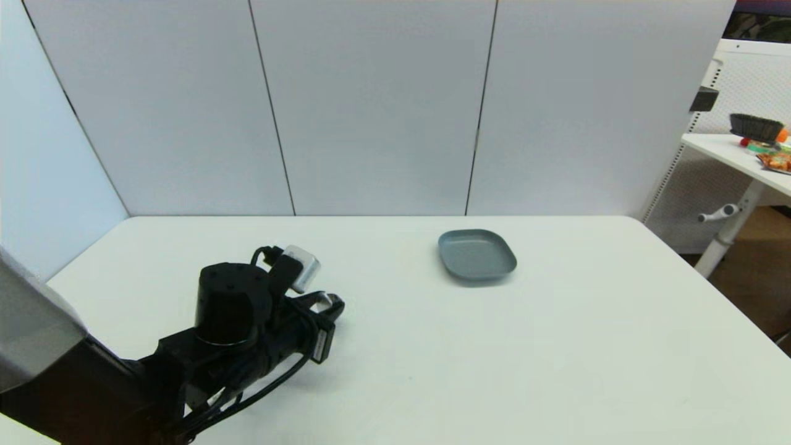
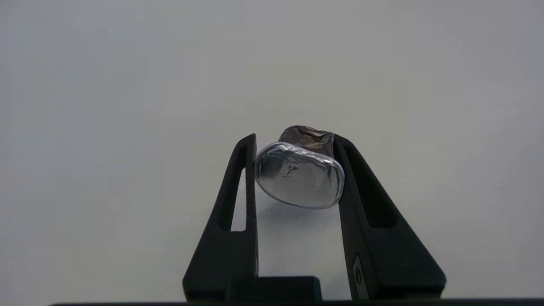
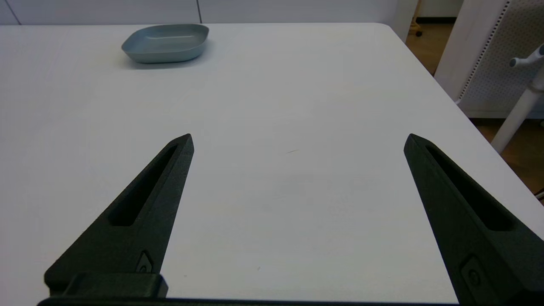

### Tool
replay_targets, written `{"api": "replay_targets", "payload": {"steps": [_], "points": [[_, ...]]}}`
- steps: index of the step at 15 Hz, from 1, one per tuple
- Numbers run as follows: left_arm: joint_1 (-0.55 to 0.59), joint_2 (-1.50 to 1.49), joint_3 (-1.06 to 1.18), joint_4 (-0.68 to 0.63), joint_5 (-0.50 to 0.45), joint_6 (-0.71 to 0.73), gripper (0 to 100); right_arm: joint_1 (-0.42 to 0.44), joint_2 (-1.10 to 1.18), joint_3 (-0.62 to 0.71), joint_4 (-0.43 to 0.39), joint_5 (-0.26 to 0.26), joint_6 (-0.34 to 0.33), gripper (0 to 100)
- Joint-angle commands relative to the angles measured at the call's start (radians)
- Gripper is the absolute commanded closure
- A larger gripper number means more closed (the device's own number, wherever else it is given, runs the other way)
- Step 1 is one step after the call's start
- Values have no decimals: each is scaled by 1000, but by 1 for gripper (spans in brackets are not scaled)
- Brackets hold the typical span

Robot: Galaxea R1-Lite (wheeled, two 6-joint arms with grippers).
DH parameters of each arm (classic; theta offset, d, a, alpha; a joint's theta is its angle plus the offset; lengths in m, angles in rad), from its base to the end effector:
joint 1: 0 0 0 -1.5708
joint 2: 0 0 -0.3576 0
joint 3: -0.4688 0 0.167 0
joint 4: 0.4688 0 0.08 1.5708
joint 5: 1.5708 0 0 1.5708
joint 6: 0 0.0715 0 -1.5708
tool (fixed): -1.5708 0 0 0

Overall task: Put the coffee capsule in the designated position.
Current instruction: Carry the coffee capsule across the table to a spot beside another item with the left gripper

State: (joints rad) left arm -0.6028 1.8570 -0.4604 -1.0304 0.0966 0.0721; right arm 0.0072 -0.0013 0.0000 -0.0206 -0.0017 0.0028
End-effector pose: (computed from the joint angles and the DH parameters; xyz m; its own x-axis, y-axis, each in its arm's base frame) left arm 0.2858 -0.1883 0.1553 0.8202 -0.4474 -0.3564 0.5101 0.8541 0.1017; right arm -0.0572 -0.0005 0.0785 0.9997 0.0055 0.0219 -0.0056 1.0000 0.0028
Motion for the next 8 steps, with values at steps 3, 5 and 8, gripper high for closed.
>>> {"api": "replay_targets", "payload": {"steps": [3, 5, 8], "points": [[-9, 53, -330, 16, -8, 29, 100, 0, 1, 6, -1, 0, 0, 0], [-12, 136, -514, 98, -8, 46, 100, 0, 1, 6, -1, 0, 0, 0], [-9, 269, -745, 227, -8, 44, 100, 0, 1, 6, -1, 0, 0, 0]]}}
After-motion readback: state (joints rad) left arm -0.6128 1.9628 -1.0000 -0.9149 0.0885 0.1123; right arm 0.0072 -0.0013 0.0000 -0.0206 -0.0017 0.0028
